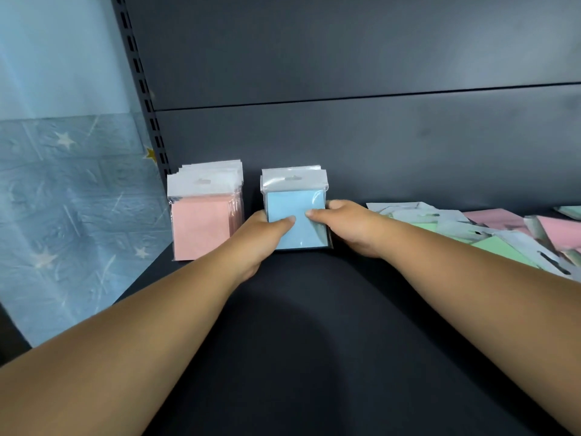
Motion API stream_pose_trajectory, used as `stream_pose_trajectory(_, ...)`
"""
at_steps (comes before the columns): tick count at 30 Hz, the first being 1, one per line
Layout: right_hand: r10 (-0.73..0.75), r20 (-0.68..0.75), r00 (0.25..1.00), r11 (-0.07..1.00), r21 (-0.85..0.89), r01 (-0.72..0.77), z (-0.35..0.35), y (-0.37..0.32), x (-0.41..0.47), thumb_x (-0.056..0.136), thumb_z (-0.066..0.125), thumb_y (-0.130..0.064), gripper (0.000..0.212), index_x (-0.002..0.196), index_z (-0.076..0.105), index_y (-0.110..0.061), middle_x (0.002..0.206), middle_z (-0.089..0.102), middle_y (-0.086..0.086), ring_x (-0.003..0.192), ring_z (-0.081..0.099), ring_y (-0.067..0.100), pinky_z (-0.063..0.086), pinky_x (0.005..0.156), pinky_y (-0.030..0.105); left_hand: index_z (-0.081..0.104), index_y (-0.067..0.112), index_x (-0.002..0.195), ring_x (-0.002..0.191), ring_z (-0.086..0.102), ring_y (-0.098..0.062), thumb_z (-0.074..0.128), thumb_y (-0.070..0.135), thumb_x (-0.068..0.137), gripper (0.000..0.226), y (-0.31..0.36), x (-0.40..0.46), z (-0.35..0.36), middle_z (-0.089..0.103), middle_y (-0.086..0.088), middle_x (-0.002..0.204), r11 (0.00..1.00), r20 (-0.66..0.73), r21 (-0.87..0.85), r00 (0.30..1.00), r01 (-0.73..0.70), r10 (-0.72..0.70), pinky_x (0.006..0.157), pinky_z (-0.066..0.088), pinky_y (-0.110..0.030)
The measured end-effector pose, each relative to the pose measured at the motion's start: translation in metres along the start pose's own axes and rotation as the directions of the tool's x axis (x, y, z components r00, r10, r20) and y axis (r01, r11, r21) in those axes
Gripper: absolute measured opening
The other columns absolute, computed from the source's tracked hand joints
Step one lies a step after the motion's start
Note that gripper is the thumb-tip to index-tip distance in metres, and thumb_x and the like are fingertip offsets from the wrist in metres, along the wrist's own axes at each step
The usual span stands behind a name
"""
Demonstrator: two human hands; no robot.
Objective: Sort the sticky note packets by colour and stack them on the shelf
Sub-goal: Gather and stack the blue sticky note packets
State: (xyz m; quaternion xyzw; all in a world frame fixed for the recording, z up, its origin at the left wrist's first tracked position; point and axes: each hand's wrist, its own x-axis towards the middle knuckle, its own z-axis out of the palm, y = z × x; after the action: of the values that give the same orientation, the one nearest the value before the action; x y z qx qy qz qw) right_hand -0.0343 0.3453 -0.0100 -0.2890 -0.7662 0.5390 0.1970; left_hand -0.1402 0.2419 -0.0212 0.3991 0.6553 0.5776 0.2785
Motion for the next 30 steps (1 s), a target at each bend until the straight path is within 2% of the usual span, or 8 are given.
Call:
stream_pose_trajectory(5, -0.130, -0.071, 0.989, 0.977, -0.179, 0.115, 0.003, 0.000, -0.003, 0.096, 0.047, -0.026, 0.034, 0.128, 0.049, -0.016, 0.121, 0.058, -0.002, 0.111, 0.057, 0.017, 0.042, 0.100, 0.031, 0.054, 0.018, 0.116, 0.105, 0.061, -0.018, 0.049, 0.012, 0.095, 0.022, -0.004, 0.003, -0.002, 0.064, 0.002, 0.108, 0.998, -0.028, 0.018, 0.998, -0.055, 0.056, 0.097, 0.045, -0.032)
stream_pose_trajectory(9, -0.136, -0.082, 0.987, 0.967, -0.228, 0.114, 0.007, 0.001, -0.003, 0.097, 0.043, -0.029, 0.037, 0.132, 0.046, -0.017, 0.125, 0.058, 0.001, 0.113, 0.056, 0.019, 0.042, 0.100, 0.032, 0.053, 0.019, 0.118, 0.106, 0.060, -0.017, 0.048, 0.015, 0.096, 0.024, -0.003, 0.005, -0.001, 0.063, 0.002, 0.110, 0.998, -0.024, 0.051, 0.999, -0.037, 0.038, 0.099, 0.044, -0.031)
stream_pose_trajectory(12, -0.090, -0.079, 0.993, 0.980, -0.182, 0.074, 0.010, 0.004, -0.001, 0.093, 0.045, -0.031, 0.041, 0.131, 0.047, -0.018, 0.124, 0.059, -0.001, 0.111, 0.058, 0.018, 0.042, 0.101, 0.034, 0.050, 0.014, 0.127, 0.107, 0.060, -0.018, 0.053, 0.020, 0.092, 0.036, -0.004, 0.007, -0.001, 0.063, -0.001, 0.118, 0.996, -0.058, 0.085, 0.998, 0.016, -0.011, 0.100, 0.045, -0.036)
stream_pose_trajectory(14, -0.070, -0.071, 0.995, 0.990, -0.123, 0.061, 0.011, 0.006, 0.000, 0.088, 0.048, -0.031, 0.041, 0.128, 0.049, -0.018, 0.120, 0.062, -0.001, 0.107, 0.060, 0.017, 0.045, 0.100, 0.035, 0.048, 0.013, 0.125, 0.105, 0.061, -0.020, 0.057, 0.024, 0.087, 0.041, -0.006, 0.008, -0.001, 0.063, -0.003, 0.117, 0.994, -0.096, 0.101, 0.995, 0.043, -0.033, 0.099, 0.046, -0.040)
stream_pose_trajectory(18, -0.088, -0.063, 0.994, 0.989, -0.123, 0.080, 0.010, 0.007, -0.001, 0.091, 0.050, -0.030, 0.041, 0.130, 0.048, -0.017, 0.121, 0.061, 0.000, 0.108, 0.060, 0.017, 0.047, 0.094, 0.030, 0.048, 0.013, 0.120, 0.105, 0.061, -0.022, 0.058, 0.027, 0.087, 0.037, -0.007, 0.008, -0.003, 0.062, -0.004, 0.116, 0.993, -0.137, 0.097, 0.989, 0.066, -0.053, 0.098, 0.046, -0.042)
stream_pose_trajectory(24, -0.123, -0.065, 0.990, 0.969, -0.225, 0.106, 0.010, 0.006, -0.004, 0.095, 0.046, -0.032, 0.042, 0.134, 0.044, -0.018, 0.125, 0.059, -0.001, 0.110, 0.058, 0.016, 0.044, 0.087, 0.025, 0.046, 0.015, 0.129, 0.109, 0.059, -0.020, 0.053, 0.026, 0.091, 0.040, -0.007, 0.010, -0.003, 0.061, -0.002, 0.121, 0.991, -0.098, 0.122, 0.994, 0.056, -0.044, 0.101, 0.044, -0.040)
stream_pose_trajectory(30, -0.107, -0.080, 0.991, 0.982, -0.164, 0.093, 0.010, 0.006, -0.002, 0.092, 0.050, -0.031, 0.041, 0.130, 0.050, -0.015, 0.121, 0.062, 0.000, 0.108, 0.060, 0.016, 0.045, 0.092, 0.026, 0.047, 0.013, 0.120, 0.106, 0.060, -0.023, 0.056, 0.030, 0.089, 0.037, -0.004, 0.004, -0.002, 0.061, -0.004, 0.118, 0.989, -0.149, 0.120, 0.987, 0.083, -0.065, 0.099, 0.046, -0.042)
